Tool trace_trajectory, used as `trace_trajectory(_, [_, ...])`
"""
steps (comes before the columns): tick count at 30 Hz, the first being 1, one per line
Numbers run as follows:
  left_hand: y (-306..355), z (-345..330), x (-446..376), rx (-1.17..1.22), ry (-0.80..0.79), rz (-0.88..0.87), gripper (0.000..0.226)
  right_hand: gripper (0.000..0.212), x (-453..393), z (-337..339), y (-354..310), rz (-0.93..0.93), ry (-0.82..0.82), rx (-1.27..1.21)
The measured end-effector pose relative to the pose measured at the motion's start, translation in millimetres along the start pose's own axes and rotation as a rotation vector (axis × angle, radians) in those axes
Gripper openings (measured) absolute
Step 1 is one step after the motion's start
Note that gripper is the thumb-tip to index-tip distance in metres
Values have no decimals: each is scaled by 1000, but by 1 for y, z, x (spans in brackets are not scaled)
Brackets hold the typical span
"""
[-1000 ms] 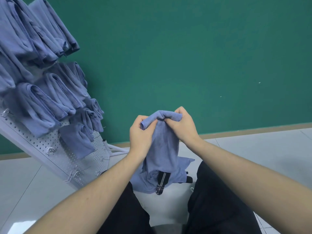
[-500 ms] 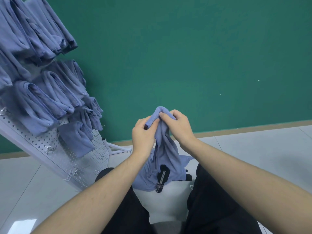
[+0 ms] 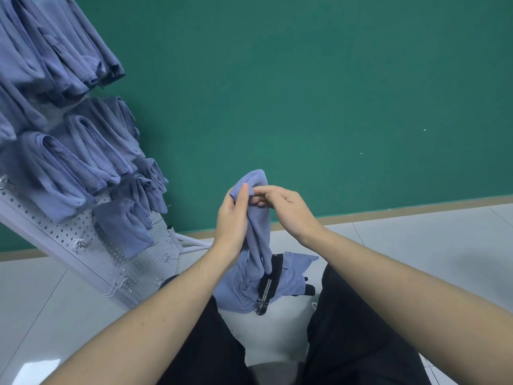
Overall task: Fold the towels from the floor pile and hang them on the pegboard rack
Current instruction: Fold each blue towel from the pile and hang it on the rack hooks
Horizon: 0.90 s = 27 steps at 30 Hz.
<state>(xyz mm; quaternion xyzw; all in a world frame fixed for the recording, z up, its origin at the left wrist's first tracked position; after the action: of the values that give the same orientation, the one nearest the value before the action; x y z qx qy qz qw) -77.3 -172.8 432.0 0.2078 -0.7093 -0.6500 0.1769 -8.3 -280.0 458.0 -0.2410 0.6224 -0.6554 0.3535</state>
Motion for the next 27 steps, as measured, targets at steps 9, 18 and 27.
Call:
trace_trajectory(9, [2,5,-11,7,-14,48,19,32,0,21,4,119,91,-1])
trace_trajectory(18, [13,0,-17,310,-21,99,31,36,-2,13,49,-97,-16,166])
trace_trajectory(27, [11,25,-23,446,92,97,38,21,4,0,80,-274,-231,140])
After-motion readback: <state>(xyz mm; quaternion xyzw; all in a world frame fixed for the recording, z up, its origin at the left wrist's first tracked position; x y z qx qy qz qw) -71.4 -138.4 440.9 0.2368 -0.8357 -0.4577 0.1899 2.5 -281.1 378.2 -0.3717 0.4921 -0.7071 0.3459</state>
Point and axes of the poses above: each hand's wrist, its own x-axis away from the middle knuckle, its own z-axis out of the back of the hand, y = z × x, the point moved 10 cm from there along -x, towards the middle knuckle, and after that the axes turned 10 degrees about -y, right-handed, at the moved point
